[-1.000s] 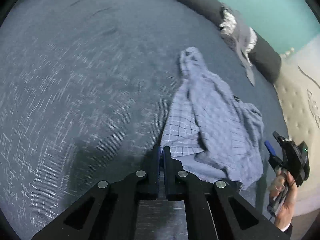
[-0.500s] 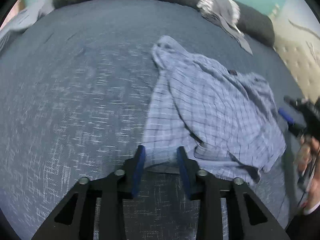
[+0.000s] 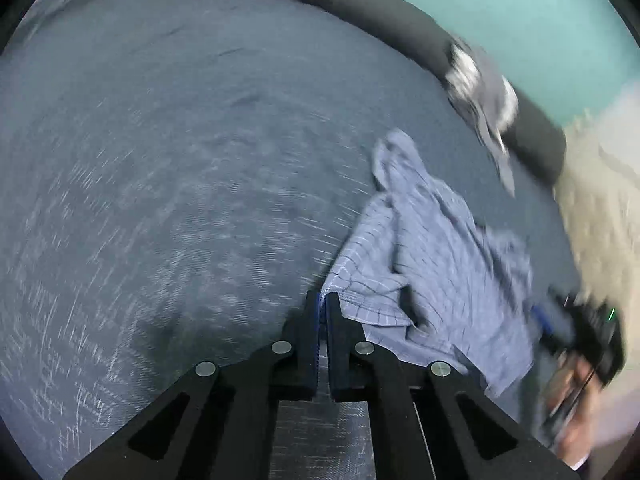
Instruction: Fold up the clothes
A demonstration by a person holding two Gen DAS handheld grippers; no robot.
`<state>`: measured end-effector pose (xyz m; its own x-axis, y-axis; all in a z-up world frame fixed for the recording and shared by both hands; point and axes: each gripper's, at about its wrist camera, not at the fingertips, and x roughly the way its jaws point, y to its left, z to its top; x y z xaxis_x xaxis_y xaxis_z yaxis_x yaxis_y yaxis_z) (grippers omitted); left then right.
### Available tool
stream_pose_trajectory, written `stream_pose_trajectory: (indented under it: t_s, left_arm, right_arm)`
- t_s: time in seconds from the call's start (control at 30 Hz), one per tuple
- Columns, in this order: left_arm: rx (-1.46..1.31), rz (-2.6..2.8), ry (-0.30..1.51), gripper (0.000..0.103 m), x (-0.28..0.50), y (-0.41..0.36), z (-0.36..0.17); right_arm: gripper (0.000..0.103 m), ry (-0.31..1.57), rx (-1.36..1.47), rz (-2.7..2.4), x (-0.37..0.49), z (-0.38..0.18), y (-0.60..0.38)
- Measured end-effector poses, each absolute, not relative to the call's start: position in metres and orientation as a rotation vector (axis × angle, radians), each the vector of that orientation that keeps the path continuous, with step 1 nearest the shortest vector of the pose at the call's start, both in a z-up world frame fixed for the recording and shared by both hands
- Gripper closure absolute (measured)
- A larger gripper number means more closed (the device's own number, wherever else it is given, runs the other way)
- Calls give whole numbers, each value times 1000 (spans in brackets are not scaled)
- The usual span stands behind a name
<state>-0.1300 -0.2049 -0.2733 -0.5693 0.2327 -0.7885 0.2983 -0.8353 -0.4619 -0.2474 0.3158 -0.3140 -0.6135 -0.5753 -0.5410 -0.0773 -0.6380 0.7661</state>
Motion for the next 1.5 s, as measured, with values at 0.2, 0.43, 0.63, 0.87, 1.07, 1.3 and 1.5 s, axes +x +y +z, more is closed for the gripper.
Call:
stream_pose_trajectory:
  t_s: [0.2, 0.43, 0.63, 0.87, 1.07, 1.3, 1.5]
  left_arm:
    - [1401, -2501, 910, 100, -125, -221, -287]
    - [1524, -2645, 659, 69, -140, -175, -282]
    - [1602, -2671, 481, 69, -162, -152, -294]
    - [1539, -2701, 455, 101, -155, -158, -286]
    - [1381, -2674, 641, 101, -130, -199, -267]
    - [1444, -2574, 751, 101, -126, -215, -290]
    - [1443, -2557, 747, 88, -121, -212, -289]
  right_arm:
    - [52, -1126, 1184, -2310, -247, -314, 313]
    - [52, -1123, 1189, -2309, -247, -315, 312]
    - [52, -1126, 1193, -2308, -247, -316, 311]
    - [52, -1148, 1194, -2301, -249, -317, 314]
    - [52, -1158, 1199, -2293, -249, -319, 314]
    - [52, -1150, 1207, -2294, -250, -320, 311]
    - [52, -1157, 1213, -2293, -251, -322, 311]
